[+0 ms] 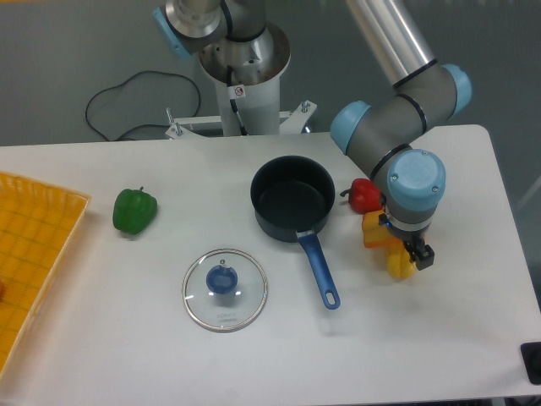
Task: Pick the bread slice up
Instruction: 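Lower the gripper onto the bread slice and close on it, then lift the bread slice up off the yellow pepper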
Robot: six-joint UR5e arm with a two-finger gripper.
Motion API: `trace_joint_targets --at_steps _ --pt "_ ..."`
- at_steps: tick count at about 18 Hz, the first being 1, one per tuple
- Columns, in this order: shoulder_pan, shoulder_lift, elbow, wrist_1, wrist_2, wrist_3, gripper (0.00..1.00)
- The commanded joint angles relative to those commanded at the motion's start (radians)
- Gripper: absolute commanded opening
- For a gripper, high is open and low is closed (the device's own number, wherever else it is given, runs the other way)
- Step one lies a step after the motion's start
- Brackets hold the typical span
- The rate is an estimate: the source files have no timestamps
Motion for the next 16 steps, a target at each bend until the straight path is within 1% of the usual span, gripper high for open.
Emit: trace_joint_targets --at_steps 4,6,7,10,14,16 --pt "-0.003 0.003 -0.003 -0.003 -0.002 -0.012 0.47" --pt "-0.003 0.011 -0.003 -0.015 -0.003 -0.028 0.30" --pt "-0.003 0.011 -0.005 -0.015 -0.003 -0.037 0.27" --pt "-0.003 0.012 -0.003 -0.021 -0.008 -0.042 0.09" --pt "0.000 0.021 0.011 -0.061 -0.014 -0.042 0.09" --pt "0.005 0.038 0.018 -0.089 -0.032 -0.042 0.09"
